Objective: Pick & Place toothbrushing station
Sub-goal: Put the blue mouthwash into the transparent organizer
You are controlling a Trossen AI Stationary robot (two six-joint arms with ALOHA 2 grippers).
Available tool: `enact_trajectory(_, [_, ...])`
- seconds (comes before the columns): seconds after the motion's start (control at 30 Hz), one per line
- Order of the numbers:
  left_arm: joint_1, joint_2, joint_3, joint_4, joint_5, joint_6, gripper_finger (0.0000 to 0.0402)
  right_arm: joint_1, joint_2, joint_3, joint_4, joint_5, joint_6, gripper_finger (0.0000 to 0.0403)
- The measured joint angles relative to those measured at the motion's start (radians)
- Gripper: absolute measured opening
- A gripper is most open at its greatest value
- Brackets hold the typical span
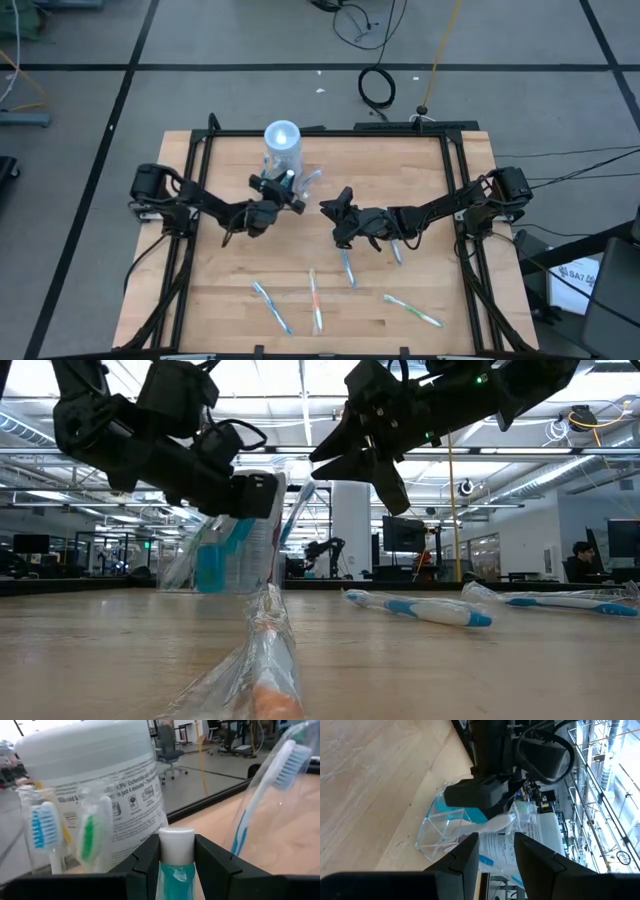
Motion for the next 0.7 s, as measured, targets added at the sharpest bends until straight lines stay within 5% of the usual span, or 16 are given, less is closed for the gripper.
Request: enact_trajectory(0.7, [0.013, 0.005, 0.020, -0.004, 0.033, 0.120, 0.0108, 0.000, 0.000, 0.000, 0.000, 0.000, 0.001, 0.0116])
